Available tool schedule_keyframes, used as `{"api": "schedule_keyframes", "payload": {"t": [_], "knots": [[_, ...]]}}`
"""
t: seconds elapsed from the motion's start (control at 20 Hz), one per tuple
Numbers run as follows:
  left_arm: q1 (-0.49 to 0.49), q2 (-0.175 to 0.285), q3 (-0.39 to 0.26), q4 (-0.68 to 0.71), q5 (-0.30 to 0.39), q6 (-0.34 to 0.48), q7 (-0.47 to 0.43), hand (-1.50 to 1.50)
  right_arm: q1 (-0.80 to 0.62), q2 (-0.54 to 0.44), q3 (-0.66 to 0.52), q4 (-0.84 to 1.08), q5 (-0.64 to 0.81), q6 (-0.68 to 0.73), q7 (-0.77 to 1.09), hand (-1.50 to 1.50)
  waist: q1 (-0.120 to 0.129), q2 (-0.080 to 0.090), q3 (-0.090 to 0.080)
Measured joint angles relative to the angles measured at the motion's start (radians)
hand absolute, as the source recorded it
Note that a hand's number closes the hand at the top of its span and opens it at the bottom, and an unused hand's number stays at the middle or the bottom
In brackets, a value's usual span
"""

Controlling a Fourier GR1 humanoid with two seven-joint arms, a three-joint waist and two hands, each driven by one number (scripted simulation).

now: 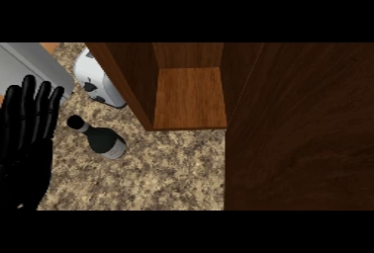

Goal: Pick up the wine, place it into the cabinet and close the cabinet

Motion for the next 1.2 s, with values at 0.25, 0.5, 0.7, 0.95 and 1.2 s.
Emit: {"api": "schedule_keyframes", "payload": {"t": [0.25, 0.5, 0.7, 0.95, 1.2], "knots": [[-0.068, 0.005, 0.052, 0.061, -0.060, 0.059, 0.017, -1.50, 0.053, 0.021, -0.005, -0.075, -0.008, -0.011, 0.021, -1.50, 0.015, 0.008, -0.003], [-0.102, -0.030, 0.104, 0.121, -0.010, 0.108, 0.115, -1.50, 0.132, 0.051, 0.092, -0.151, -0.097, 0.041, 0.097, -1.50, 0.017, 0.010, -0.004], [-0.138, -0.047, 0.091, 0.079, -0.005, 0.153, 0.248, -1.50, 0.169, 0.062, 0.161, -0.259, -0.114, 0.037, 0.203, -1.50, 0.022, 0.010, -0.004], [-0.177, -0.044, 0.061, -0.026, -0.044, 0.212, 0.414, -1.50, 0.206, 0.085, 0.273, -0.364, -0.056, 0.003, 0.299, -1.50, 0.026, 0.009, -0.004], [-0.228, -0.032, 0.061, -0.051, -0.059, 0.244, 0.503, -1.50, 0.158, 0.111, 0.368, -0.383, -0.010, -0.058, 0.398, -1.50, 0.027, 0.010, -0.004]]}}
